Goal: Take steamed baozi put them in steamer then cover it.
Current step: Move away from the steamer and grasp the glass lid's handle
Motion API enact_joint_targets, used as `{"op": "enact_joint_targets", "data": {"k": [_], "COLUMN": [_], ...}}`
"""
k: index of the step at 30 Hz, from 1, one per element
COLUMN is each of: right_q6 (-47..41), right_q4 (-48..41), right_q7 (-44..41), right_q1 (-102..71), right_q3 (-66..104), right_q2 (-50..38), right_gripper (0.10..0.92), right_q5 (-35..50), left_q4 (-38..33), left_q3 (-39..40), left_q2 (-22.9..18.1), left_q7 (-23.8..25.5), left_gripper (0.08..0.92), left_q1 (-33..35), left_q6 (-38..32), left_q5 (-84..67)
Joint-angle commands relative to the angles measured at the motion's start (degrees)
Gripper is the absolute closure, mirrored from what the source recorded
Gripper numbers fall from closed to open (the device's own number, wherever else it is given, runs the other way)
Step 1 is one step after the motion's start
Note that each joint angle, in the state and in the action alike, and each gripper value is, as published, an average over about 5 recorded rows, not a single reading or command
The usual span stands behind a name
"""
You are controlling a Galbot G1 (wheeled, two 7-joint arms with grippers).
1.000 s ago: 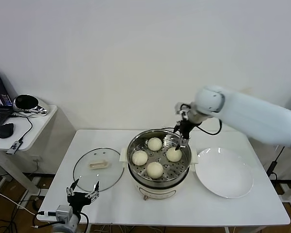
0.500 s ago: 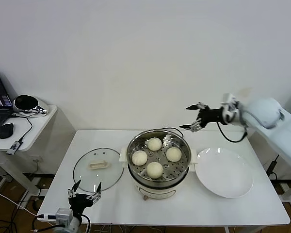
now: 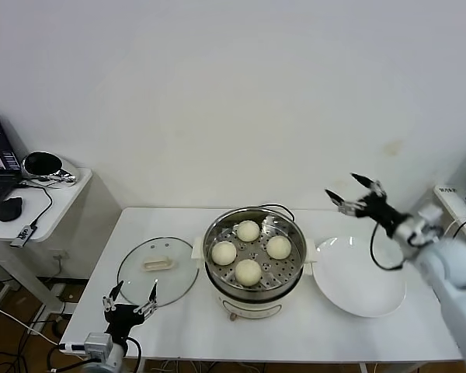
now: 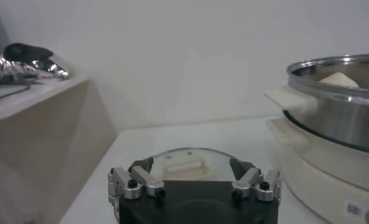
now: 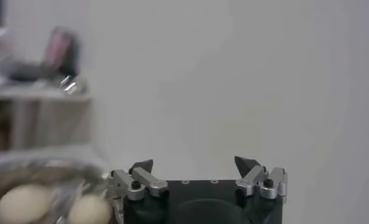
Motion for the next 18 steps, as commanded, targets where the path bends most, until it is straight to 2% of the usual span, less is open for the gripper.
{"op": "enact_joint_targets", "data": {"k": [1, 6, 12, 14, 18], "right_q6": [8.70, 10.06, 9.57, 9.23, 8.04], "right_q4": [0.36, 1.44, 3.90, 4.38, 5.39], "right_q7": [10.39, 9.41, 9.01, 8.89, 9.17], "right_q1": [-23.61, -27.76, -29.65, -29.46, -28.63], "right_q3": [16.29, 15.85, 15.19, 15.16, 14.58], "right_q2": [21.39, 24.02, 24.49, 24.27, 22.50], "right_gripper": [0.203, 0.203, 0.203, 0.203, 0.203], "right_q5": [3.25, 0.31, -1.72, -2.30, -3.56], "left_q4": [0.63, 2.36, 5.48, 6.89, 11.67], "left_q3": [0.07, 0.62, 2.93, 5.11, 10.79], "left_q2": [0.99, 1.86, 3.74, 4.99, 7.37], "left_q7": [0.36, -1.05, -5.30, -8.43, -19.20], "left_gripper": [0.177, 0.177, 0.177, 0.177, 0.177], "left_q1": [-0.61, -2.09, -4.63, -5.32, -8.24], "left_q6": [-2.16, -3.31, -7.42, -7.52, -4.72], "left_q5": [3.25, 11.98, 43.04, 52.17, 64.16]}}
